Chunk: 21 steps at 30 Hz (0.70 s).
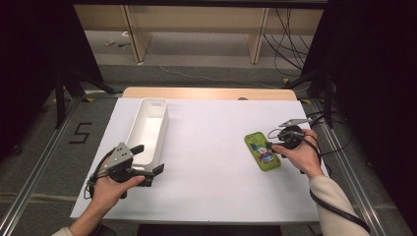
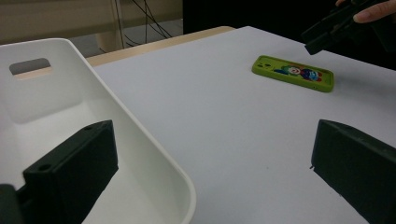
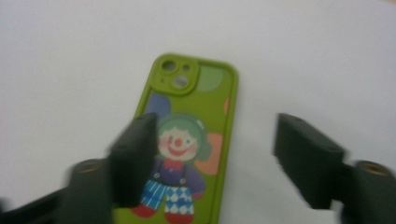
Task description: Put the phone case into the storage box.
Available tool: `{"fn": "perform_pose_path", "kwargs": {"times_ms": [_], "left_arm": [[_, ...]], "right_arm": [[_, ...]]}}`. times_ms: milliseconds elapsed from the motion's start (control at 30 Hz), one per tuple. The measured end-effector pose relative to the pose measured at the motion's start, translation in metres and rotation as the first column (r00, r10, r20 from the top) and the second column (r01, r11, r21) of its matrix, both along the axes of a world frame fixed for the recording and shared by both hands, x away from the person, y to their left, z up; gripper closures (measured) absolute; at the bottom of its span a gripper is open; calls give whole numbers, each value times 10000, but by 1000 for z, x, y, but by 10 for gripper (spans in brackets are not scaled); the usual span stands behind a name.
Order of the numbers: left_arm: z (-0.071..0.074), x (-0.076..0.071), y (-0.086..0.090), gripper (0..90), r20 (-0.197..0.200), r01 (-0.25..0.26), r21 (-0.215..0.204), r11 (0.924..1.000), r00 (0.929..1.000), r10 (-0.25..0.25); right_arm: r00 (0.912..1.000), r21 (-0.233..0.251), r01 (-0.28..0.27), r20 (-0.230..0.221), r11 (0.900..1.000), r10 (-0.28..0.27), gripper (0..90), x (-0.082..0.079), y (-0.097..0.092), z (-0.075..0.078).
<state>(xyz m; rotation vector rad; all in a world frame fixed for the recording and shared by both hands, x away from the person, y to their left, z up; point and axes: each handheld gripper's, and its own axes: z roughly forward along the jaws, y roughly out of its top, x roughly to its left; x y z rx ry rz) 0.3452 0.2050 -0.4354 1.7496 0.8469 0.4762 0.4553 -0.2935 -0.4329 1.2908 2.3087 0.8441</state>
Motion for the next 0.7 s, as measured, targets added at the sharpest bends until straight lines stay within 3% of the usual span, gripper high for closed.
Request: {"fn": "perform_pose_path", "kwargs": {"times_ms": [67, 100, 167, 200, 333, 467, 700], "left_arm": [[0, 0, 0, 0, -8, 7, -1, 10000, 10000, -7], [0, 0, 0, 0, -8, 7, -1, 10000, 10000, -7], [0, 0, 0, 0, -10, 1, -13, 10000, 10000, -1], [0, 0, 0, 0, -16, -3, -33, 10000, 10000, 3], [0, 0, 1, 0, -28, -3, -51, 10000, 10000, 3], [0, 0, 1, 0, -34, 13, -64, 10000, 10000, -13], [0, 0, 0, 0, -32, 19, -74, 10000, 10000, -20]], "right_arm": [[9982, -430, -278, -550, 9987, 254, 158, 3, 8, -1], [9982, -430, -278, -550, 9987, 254, 158, 3, 8, -1], [9903, -857, -537, -1322, 9949, 421, 46, 9, 18, -5], [9896, -941, -509, -1390, 9943, 375, 33, 11, 19, -6], [9851, -1199, -471, -1700, 9917, 262, 20, 16, 25, -6], [9769, -1836, -355, -2134, 9824, -46, 7, 24, 32, -9], [9674, -1985, -292, -2524, 9797, -223, 5, 30, 40, -13]]}}
